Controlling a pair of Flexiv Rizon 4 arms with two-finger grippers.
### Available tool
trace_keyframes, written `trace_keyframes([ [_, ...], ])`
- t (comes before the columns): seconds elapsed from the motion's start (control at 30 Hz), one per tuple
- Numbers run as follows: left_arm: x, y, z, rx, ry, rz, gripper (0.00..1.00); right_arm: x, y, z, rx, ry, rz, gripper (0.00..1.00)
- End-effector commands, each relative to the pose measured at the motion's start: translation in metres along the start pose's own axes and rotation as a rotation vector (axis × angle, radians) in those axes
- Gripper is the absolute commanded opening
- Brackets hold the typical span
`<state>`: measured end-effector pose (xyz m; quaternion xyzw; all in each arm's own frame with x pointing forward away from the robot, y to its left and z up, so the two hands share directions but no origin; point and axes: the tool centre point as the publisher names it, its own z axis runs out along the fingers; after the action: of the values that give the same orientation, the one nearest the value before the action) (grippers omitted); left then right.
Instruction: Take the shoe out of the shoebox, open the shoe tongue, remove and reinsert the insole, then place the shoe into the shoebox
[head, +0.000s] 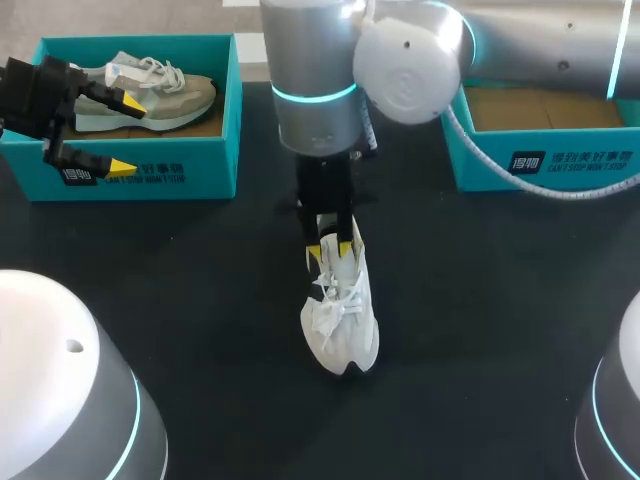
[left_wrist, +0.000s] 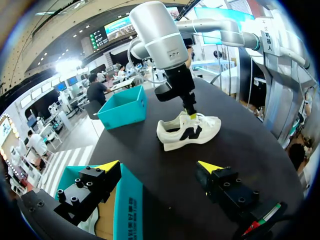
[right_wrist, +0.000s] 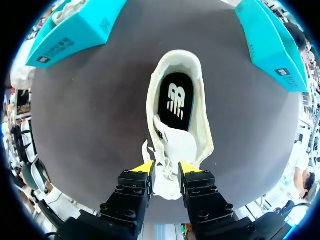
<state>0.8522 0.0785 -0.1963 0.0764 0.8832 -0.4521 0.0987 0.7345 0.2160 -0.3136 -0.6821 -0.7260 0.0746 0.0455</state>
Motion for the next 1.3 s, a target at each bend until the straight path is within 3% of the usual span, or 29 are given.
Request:
trace_keyframes([
  [0.03,0.000,0.000,-0.001,-0.004,0.002,0.000,1.00,-0.003,-0.003,0.012,0.010,0.009,0.014,0.27],
  [0.23,0.000,0.000,-0.001,-0.004,0.002,0.000,1.00,-0.009,-0.003,0.012,0.013,-0.008,0.028,0.33],
  [0.7,0.000,0.000,-0.001,-0.004,0.002,0.000,1.00,-0.009,0.015,0.031,0.026,0.018,0.015,0.33],
  [1.0,0.000,0.000,-0.001,-0.004,0.002,0.000,1.00,-0.019,0.005,0.005,-0.032,-0.017,0.035,0.36],
  [1.3,0.000,0.000,-0.001,-0.004,0.002,0.000,1.00,-0.024,0.030,0.004,-0.056,-0.050,0.023,0.21],
])
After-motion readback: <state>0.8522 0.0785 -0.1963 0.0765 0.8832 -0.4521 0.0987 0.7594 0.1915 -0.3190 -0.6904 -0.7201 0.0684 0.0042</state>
